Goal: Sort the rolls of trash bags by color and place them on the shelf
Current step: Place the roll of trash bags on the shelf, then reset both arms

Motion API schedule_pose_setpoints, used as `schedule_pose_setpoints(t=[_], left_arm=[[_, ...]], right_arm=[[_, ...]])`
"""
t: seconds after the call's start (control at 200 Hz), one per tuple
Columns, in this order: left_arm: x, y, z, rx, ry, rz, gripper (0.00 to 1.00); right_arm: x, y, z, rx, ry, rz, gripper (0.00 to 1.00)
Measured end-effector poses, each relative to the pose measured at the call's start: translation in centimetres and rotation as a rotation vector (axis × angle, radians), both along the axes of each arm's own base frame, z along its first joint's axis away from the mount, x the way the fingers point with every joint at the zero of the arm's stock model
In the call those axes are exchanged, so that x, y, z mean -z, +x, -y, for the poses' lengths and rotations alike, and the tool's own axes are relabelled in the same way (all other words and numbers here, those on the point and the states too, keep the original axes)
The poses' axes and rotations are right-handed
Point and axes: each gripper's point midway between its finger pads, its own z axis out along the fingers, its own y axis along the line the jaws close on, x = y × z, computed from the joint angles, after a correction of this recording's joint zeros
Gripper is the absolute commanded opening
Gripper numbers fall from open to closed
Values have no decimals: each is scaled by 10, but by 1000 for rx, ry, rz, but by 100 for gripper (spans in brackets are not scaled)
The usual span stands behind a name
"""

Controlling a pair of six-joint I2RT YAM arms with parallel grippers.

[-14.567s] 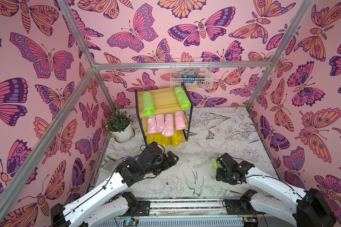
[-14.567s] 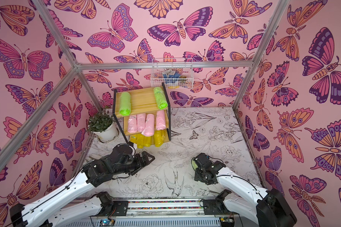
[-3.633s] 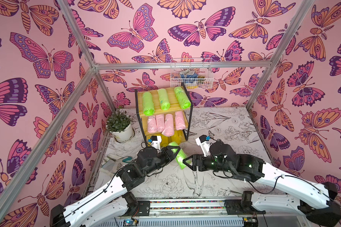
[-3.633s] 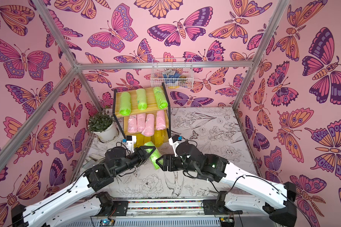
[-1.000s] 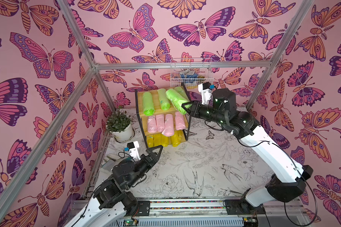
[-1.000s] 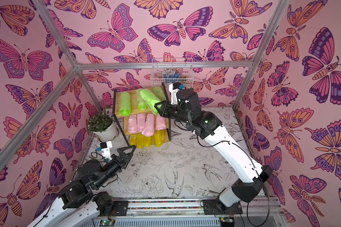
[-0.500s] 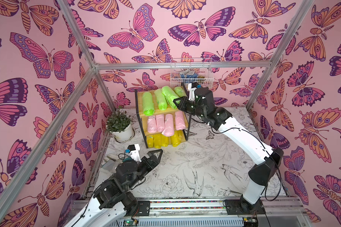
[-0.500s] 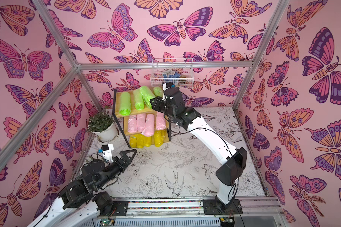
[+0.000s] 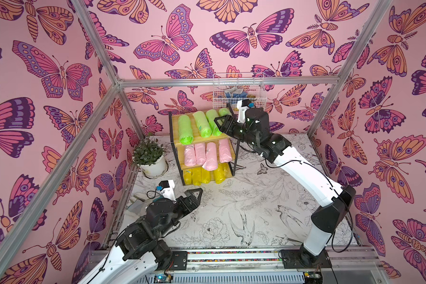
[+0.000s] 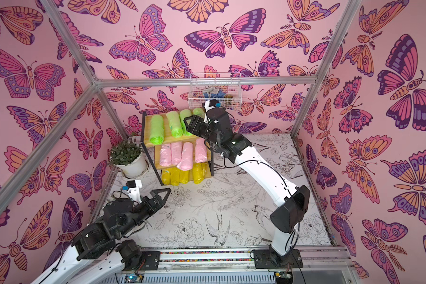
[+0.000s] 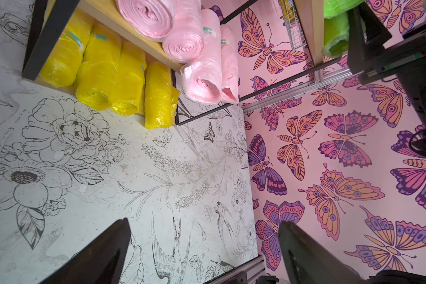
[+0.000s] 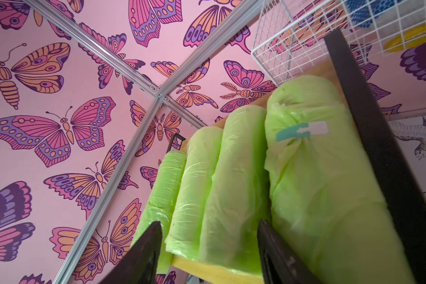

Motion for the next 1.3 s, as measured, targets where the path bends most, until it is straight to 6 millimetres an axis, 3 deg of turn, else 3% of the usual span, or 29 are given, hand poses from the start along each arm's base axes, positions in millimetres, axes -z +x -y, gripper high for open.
schedule_pose_setpoints(t=[0.095, 0.16, 0.275, 0.371, 0.531, 0.636, 0.811, 0.986, 1.097, 1.207, 1.297], left_arm=[[0, 1, -4, -3, 56, 13, 100], [-1, 2, -8, -6, 104, 30, 100], [-15, 4, -23, -31, 214, 103, 100], [-33, 8, -35, -48, 331, 203, 100], [-47, 21, -50, -73, 583, 355, 99], [-44, 35, -56, -117, 742, 456, 100], [1, 60, -80, -214, 1038, 497, 99], [19, 71, -131, -402, 1078, 444, 100], [35, 76, -158, -486, 1065, 387, 99], [62, 85, -181, -521, 1054, 282, 99], [79, 93, -187, -507, 1059, 222, 100]], right_arm=[[-11, -8, -1, -38, 7, 31, 69], [-22, -17, -1, -73, 10, 62, 78], [-40, -40, 9, -130, -23, 142, 83], [-43, -67, 33, -140, -94, 214, 87], [-29, -116, 97, -67, -255, 356, 99], [-1, -140, 147, 48, -370, 428, 99], [66, -160, 219, 263, -571, 537, 99], [138, -145, 285, 548, -814, 464, 99], [168, -145, 333, 746, -842, 369, 99], [188, -146, 359, 867, -817, 343, 99], [217, -136, 374, 907, -876, 260, 99]])
